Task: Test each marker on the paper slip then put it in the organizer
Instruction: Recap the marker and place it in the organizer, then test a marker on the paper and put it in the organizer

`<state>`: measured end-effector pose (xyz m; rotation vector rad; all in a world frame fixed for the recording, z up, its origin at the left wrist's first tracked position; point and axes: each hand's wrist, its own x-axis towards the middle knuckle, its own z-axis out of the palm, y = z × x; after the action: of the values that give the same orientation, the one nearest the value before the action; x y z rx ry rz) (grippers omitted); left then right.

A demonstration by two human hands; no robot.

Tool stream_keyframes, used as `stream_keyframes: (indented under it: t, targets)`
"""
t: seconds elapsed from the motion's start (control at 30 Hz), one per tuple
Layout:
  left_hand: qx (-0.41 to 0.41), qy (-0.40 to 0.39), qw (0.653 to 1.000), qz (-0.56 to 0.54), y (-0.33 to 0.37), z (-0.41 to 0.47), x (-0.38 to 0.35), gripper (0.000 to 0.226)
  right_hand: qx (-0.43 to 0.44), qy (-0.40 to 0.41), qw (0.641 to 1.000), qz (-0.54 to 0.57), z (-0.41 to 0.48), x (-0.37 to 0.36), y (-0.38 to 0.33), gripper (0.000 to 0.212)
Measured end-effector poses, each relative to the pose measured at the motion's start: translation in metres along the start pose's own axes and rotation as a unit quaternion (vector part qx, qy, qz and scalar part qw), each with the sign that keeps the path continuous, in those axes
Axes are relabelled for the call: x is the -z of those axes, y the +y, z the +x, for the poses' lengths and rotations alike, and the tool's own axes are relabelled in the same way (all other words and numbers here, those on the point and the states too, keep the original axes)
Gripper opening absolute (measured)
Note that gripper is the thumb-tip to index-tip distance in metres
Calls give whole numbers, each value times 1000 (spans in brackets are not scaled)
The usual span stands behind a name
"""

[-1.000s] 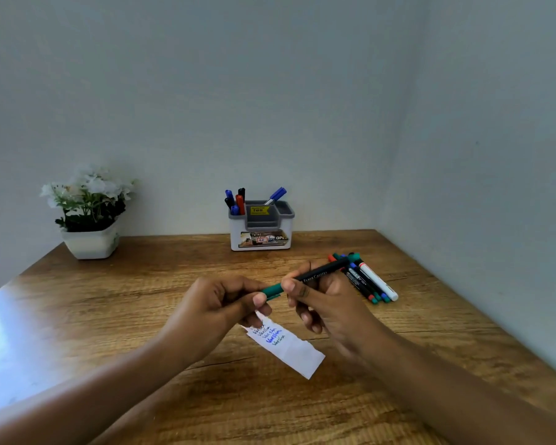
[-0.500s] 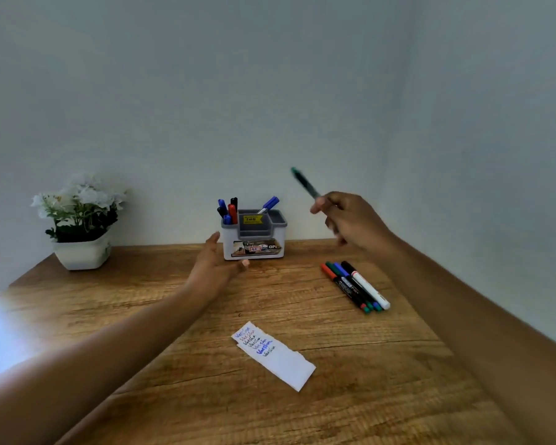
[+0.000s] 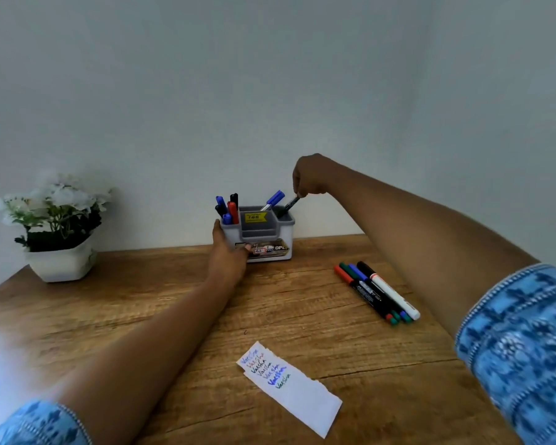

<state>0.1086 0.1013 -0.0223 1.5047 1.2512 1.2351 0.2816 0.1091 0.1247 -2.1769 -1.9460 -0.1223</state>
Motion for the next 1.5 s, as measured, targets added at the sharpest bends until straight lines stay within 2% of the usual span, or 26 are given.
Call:
stream_keyframes:
  t: [0.13, 0.3, 0.47, 0.6, 0.73, 0.9, 1.03, 1.13, 1.2, 1.33, 1.5]
  targets:
    - [-9, 9, 1000, 15, -5, 6, -1, 76, -6, 29, 999, 45, 17, -20, -5, 29]
    - [-11, 8, 1000, 22, -6, 8, -1, 77, -46, 90, 982, 160, 13, -36, 1, 32]
    - [-13, 7, 1000, 17, -3, 2, 0, 77, -65, 84, 965, 241, -5, -24, 11, 41]
    - [-12, 1, 1000, 24, 1, -5, 3, 76, -48, 107, 966, 232, -32, -10, 21, 37]
    - [-2, -11, 998, 56, 6, -16, 9, 79, -18, 129, 986, 108, -85, -9, 32, 21]
    - [19, -31, 991, 129, 8, -36, 18, 72, -47, 13, 999, -2, -158, -39, 50, 8]
    - [5, -81, 972, 221, 12, -70, 34, 63, -67, -9, 998, -12, -185, -65, 63, 12]
    - [-25, -143, 929, 340, 9, -98, 51, 57, -86, -4, 996, -13, -189, -73, 68, 21]
    - [-43, -177, 907, 381, 6, -114, 61, 56, -85, -14, 996, -24, -189, -75, 69, 26]
    - [-84, -203, 880, 421, 9, -129, 70, 46, -82, 5, 996, -16, -190, -81, 61, 26]
    - [-86, -215, 866, 443, 13, -131, 69, 50, 0, 33, 998, 55, -203, -81, 35, 20]
